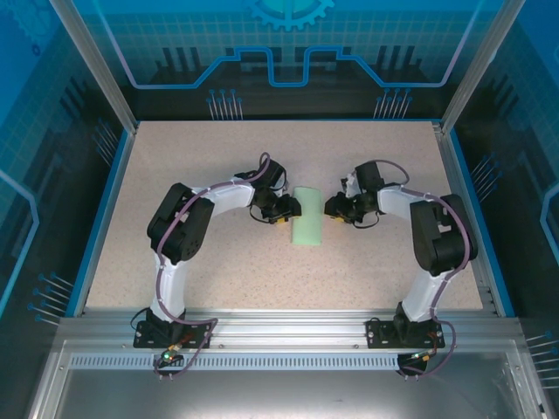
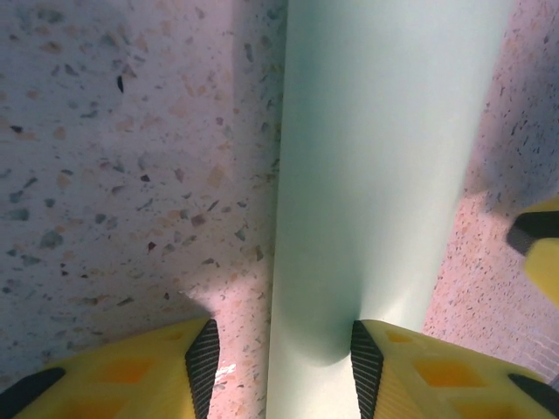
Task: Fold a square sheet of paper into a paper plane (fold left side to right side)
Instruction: First fold in half a square sheet of paper at the center of the table.
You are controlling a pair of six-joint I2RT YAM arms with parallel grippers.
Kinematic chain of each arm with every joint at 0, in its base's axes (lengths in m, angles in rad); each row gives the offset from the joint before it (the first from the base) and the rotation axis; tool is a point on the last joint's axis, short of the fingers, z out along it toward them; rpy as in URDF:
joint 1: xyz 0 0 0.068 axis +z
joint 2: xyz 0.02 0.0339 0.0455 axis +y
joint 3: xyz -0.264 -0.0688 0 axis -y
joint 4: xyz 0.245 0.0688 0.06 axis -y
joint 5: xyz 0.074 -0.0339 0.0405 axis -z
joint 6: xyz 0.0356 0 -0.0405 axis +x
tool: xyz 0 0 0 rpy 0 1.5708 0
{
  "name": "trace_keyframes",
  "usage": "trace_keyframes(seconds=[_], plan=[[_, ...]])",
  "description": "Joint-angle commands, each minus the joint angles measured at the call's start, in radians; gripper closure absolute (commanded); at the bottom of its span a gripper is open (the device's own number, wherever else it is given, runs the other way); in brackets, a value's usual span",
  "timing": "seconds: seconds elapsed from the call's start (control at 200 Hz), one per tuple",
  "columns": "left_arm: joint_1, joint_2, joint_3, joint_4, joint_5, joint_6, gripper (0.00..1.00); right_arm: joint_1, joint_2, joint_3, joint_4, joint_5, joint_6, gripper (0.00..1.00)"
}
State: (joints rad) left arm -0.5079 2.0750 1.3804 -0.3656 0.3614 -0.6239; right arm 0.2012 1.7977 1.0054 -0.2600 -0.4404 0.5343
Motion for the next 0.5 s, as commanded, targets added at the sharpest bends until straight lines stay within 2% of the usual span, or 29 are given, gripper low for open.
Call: trace_keyframes(seconds=[0.0, 0.495], plan=[[-0.007, 0.031, 0.024, -0.036, -0.031, -0.017, 0.52, -0.028, -0.065, -0.028, -0.050, 0.040, -0.029, 0.66], [-0.012, 0.045, 0.038, -0.060, -0.027, 0.023, 0.54, -0.061, -0.120, -0.102, -0.042, 0.042, -0.030, 0.65]])
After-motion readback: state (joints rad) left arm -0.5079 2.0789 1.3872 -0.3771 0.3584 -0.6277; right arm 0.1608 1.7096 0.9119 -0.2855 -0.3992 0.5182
